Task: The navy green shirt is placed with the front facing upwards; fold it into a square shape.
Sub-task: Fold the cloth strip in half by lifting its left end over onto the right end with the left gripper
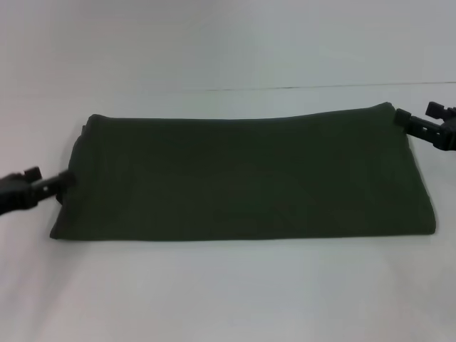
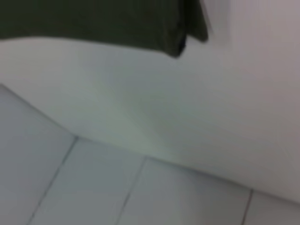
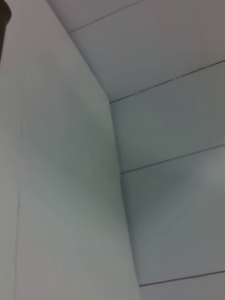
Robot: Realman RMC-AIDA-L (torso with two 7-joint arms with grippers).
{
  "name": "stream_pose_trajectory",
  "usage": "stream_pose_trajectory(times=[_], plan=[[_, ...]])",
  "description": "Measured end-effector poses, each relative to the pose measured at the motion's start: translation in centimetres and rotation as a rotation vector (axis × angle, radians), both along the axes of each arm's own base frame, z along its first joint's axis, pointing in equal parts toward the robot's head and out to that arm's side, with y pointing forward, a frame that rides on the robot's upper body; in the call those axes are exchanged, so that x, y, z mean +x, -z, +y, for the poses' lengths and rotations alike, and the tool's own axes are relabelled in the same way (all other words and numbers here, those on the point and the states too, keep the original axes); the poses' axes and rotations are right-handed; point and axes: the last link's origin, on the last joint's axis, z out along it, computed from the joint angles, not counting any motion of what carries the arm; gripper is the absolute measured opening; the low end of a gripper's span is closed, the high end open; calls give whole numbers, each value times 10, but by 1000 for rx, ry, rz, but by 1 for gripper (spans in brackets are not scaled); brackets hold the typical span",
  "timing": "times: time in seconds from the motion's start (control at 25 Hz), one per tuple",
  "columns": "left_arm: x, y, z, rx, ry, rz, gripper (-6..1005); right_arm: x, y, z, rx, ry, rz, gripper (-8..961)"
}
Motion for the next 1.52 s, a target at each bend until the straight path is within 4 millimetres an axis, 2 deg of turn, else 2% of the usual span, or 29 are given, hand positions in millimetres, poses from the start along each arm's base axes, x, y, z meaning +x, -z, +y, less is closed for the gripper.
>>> stream_pose_trajectory(times=[0.44, 0.84, 1.24, 1.52], plan=[[-7, 22, -13, -175, -5, 115, 875, -1, 7, -2, -18, -2, 21, 923], [-16, 25, -13, -157, -54, 160, 874, -1, 14, -1, -25, 5, 24, 922], [-12, 30, -11, -187, -20, 189, 873, 2, 13, -2, -18, 17, 27, 924], [-11, 31, -11, -189, -1, 208, 659, 2, 12, -1, -18, 17, 27, 923]])
